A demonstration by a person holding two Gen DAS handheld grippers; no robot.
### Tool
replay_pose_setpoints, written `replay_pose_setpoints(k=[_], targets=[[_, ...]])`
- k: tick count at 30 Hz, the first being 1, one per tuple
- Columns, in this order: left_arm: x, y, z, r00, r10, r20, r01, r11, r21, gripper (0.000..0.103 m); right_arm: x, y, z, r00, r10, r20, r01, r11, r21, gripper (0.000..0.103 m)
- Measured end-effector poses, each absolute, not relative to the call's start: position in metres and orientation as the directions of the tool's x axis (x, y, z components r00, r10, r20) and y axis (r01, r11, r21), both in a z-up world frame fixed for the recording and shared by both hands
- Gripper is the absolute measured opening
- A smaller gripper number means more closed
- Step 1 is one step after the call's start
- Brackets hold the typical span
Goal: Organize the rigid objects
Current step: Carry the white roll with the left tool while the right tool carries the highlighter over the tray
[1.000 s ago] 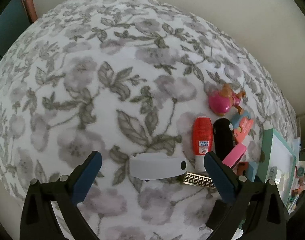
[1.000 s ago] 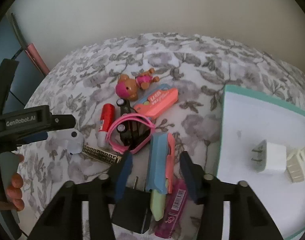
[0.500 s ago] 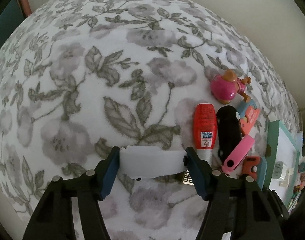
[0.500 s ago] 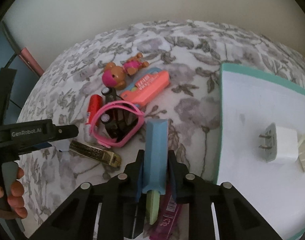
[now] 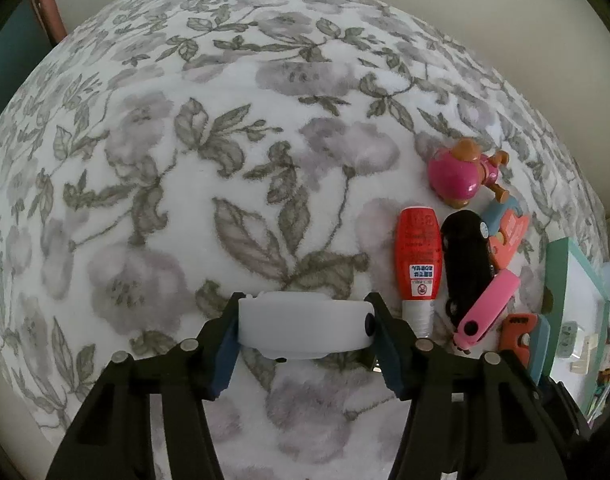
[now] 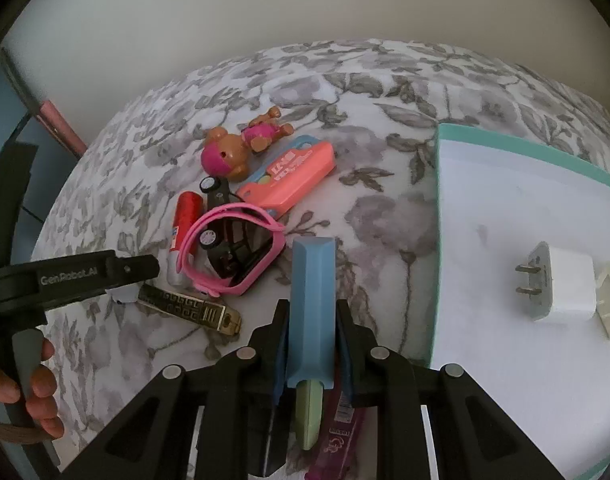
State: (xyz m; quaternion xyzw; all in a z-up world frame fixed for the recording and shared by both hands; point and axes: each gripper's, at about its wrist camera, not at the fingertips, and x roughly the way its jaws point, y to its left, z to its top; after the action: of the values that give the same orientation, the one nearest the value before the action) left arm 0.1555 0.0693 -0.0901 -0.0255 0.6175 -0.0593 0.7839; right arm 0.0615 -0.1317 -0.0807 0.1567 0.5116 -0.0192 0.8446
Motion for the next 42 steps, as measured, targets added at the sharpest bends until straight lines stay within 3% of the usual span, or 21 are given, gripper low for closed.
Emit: replay_pose_setpoints(k=[23,33,42], targets=[[0.138,0.061,-0.008,0.414,-0.165,-0.895,0.107,0.985,-0.132,0.06,0.04,-0.154,-0.024,0.585,0.125,-0.801,0.214,0.929,0.301,0.022],[0.108,0.017,0.031,0.495,-0.181,-0.85,0.215,0.973,-0.082,0.06,0.009,-0.176,0.014,0.629,0.084,-0.773,0.242,0.924,0.297,0.022],[0.082,-0.042,0.027,0.466,-0.215,-0.858,0.347,0.937,-0.046,0.06,-0.021,-0.225,0.029,0.654,0.025,-0.756,0.346,0.879,0.328,0.022]])
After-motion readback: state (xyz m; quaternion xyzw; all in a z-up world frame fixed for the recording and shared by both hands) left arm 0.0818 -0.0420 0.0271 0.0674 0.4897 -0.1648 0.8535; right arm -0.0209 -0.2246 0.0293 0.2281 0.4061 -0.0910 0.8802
